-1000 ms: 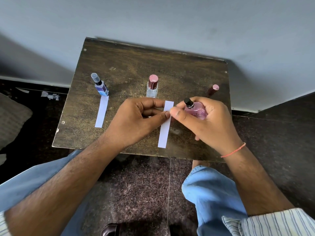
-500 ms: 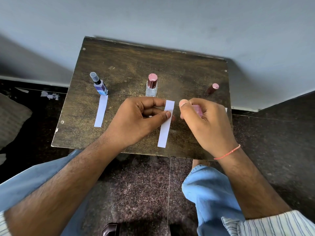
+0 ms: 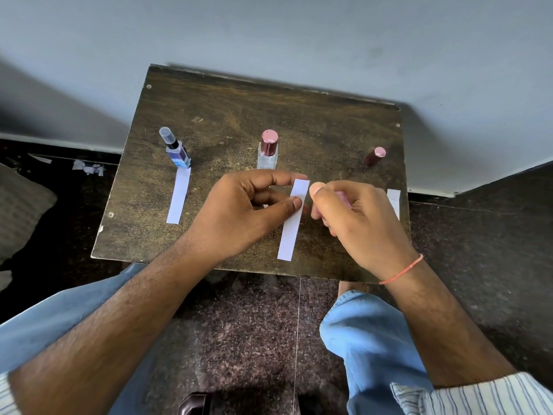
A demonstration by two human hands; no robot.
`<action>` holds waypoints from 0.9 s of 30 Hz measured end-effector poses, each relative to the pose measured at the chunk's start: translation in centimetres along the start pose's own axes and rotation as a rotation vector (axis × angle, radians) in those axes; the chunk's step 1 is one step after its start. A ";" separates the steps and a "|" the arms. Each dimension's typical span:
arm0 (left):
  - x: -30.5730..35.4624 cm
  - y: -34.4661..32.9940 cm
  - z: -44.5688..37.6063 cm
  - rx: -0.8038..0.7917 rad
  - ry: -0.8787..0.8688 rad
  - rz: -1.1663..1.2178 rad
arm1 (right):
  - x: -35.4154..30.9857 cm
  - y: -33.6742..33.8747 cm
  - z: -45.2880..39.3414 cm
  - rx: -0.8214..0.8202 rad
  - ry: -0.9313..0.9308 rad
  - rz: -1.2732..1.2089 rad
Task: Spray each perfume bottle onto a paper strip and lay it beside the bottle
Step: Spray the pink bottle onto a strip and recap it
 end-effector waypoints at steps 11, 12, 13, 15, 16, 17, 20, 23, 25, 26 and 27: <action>0.1 0.1 0.0 0.014 0.009 0.017 | 0.3 0.0 -0.1 -0.027 -0.028 -0.028; 0.1 0.0 0.0 0.013 0.009 0.016 | 0.5 0.0 -0.2 -0.029 -0.041 -0.030; 0.1 0.1 0.0 0.012 0.007 0.009 | 0.7 -0.1 -0.2 -0.031 -0.056 -0.039; 0.1 0.1 0.0 0.008 0.004 0.002 | 0.9 -0.2 -0.2 -0.043 -0.073 -0.061; 0.1 0.1 0.0 0.007 0.004 0.003 | 0.9 -0.3 -0.2 -0.050 -0.072 -0.065; 0.1 0.1 0.0 0.009 0.001 0.003 | 0.9 -0.3 -0.2 -0.054 -0.069 -0.064; 0.2 0.2 0.0 0.013 -0.002 -0.001 | 0.9 -0.3 -0.1 -0.054 -0.071 -0.070; 0.2 0.2 0.0 0.019 0.009 0.011 | 1.0 -0.5 -0.2 -0.075 -0.080 -0.084; 0.1 0.2 0.0 0.021 0.011 0.002 | 1.1 -0.7 -0.1 -0.098 -0.091 -0.101; 0.0 0.2 0.0 0.019 0.011 -0.003 | 1.1 -0.7 -0.1 -0.107 -0.101 -0.117; 0.0 0.3 -0.1 0.018 0.008 -0.010 | 1.2 -0.8 -0.1 -0.113 -0.110 -0.129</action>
Point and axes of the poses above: each hand's wrist, its own z-axis away from the middle knuckle, its own y-axis out of the back of the hand, x = y × z, the point moved 10 cm from there along -z, towards the middle knuckle, and after that the axes turned 4 degrees about x, right-handed, at the moved point
